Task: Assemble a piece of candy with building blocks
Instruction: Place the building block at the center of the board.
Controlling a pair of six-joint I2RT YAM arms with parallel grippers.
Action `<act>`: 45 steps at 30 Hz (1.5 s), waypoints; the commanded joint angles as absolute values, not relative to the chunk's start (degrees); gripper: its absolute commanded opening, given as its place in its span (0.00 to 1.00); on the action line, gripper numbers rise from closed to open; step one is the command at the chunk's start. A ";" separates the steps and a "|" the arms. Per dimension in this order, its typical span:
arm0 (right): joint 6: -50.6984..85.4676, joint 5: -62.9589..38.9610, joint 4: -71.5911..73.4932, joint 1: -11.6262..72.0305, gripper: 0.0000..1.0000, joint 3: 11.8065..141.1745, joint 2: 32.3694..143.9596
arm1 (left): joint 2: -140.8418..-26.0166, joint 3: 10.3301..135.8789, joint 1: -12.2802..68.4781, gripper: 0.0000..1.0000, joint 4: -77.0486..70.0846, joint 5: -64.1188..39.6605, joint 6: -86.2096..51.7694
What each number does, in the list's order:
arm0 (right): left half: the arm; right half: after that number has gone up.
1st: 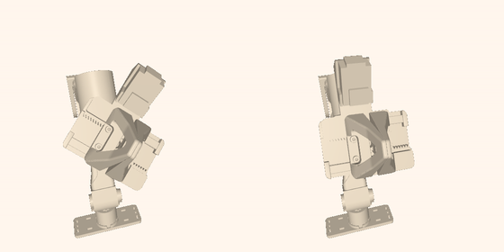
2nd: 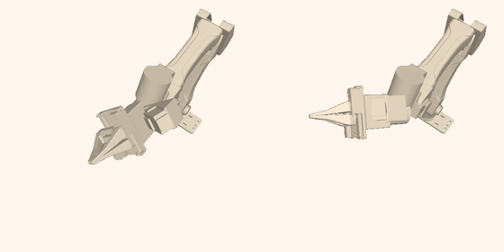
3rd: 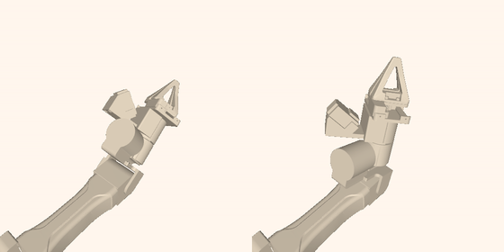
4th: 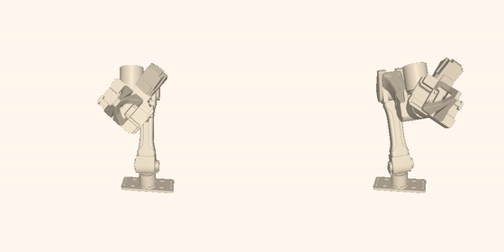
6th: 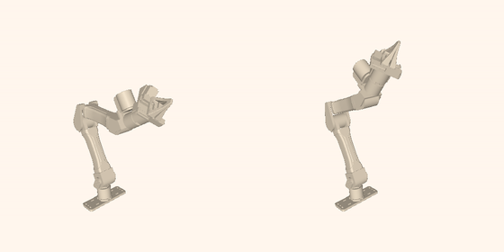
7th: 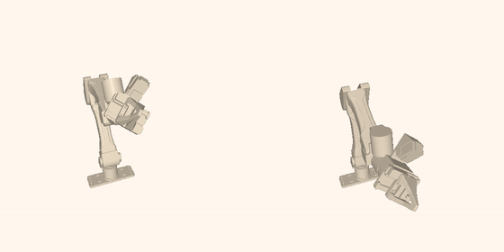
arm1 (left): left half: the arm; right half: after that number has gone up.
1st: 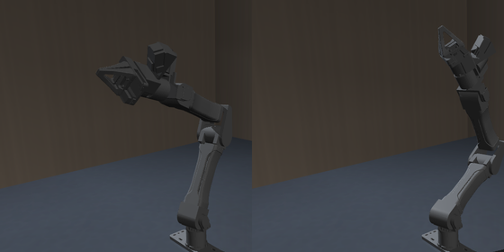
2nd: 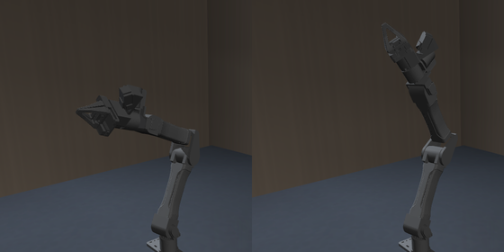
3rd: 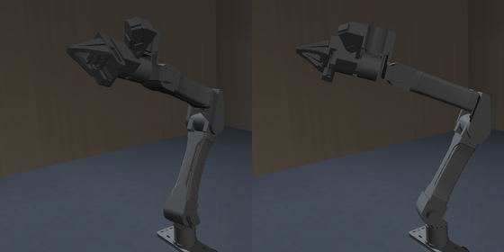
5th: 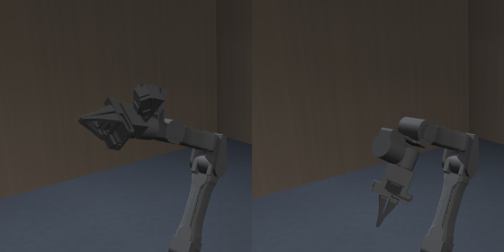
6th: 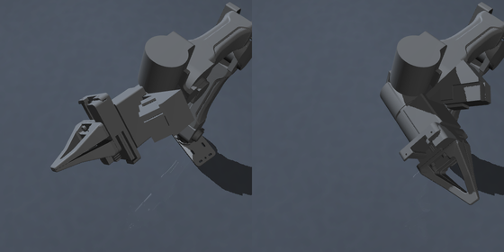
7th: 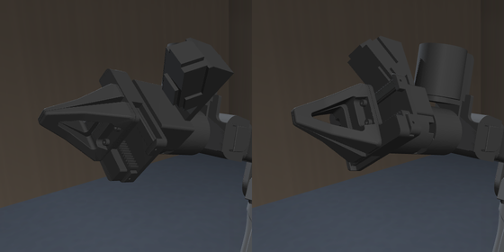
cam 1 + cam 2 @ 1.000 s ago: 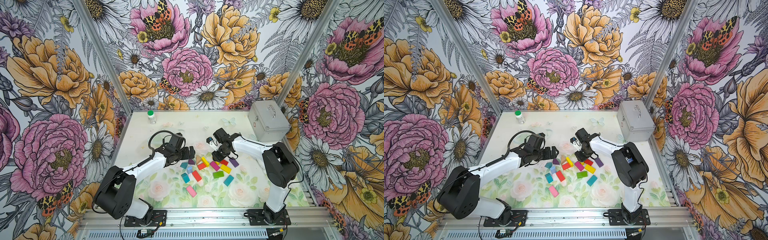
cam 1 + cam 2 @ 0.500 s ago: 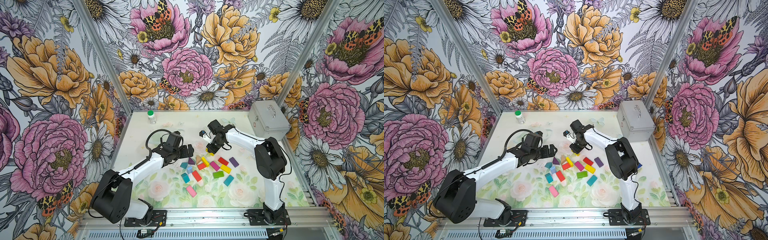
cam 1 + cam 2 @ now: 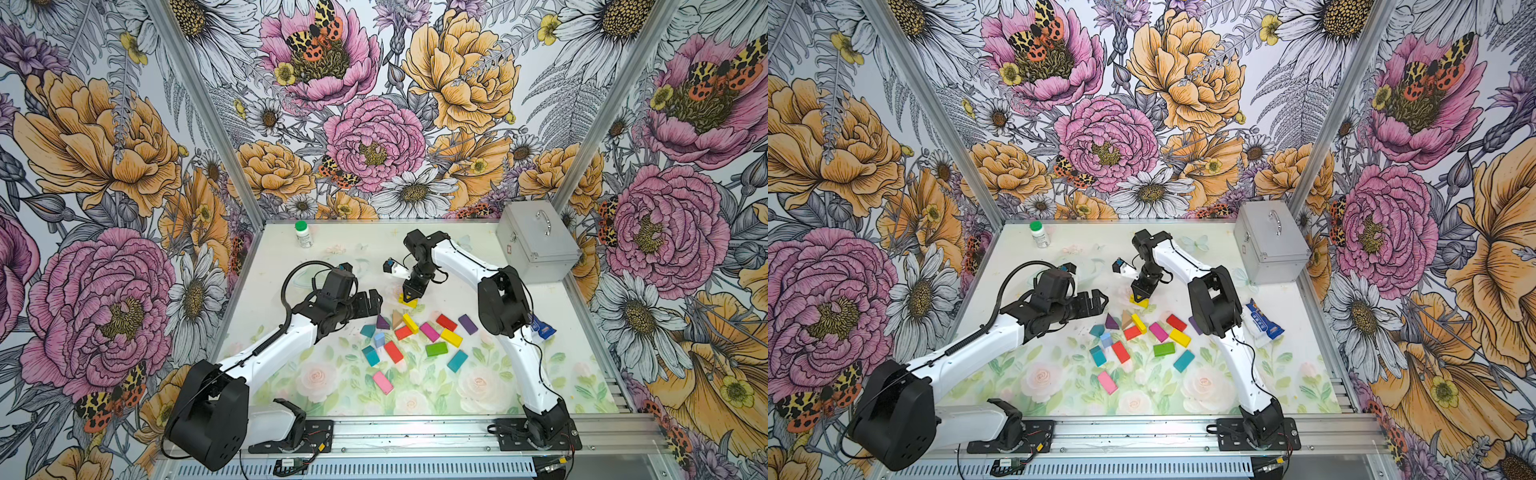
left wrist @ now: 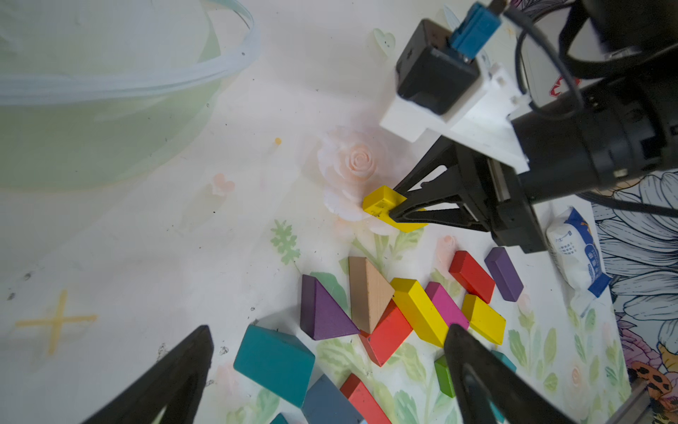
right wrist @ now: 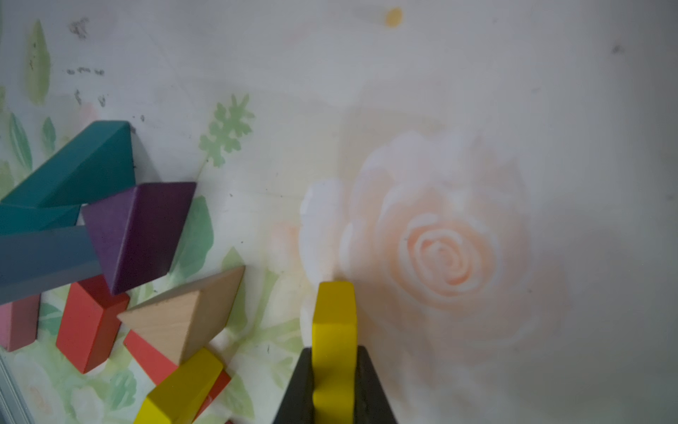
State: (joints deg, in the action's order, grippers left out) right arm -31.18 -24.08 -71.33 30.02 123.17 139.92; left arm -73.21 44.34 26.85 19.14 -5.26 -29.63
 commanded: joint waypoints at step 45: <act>-8.51 -17.65 -48.53 35.14 0.53 87.84 111.59 | -72.11 41.32 25.36 0.99 18.43 -11.87 -30.12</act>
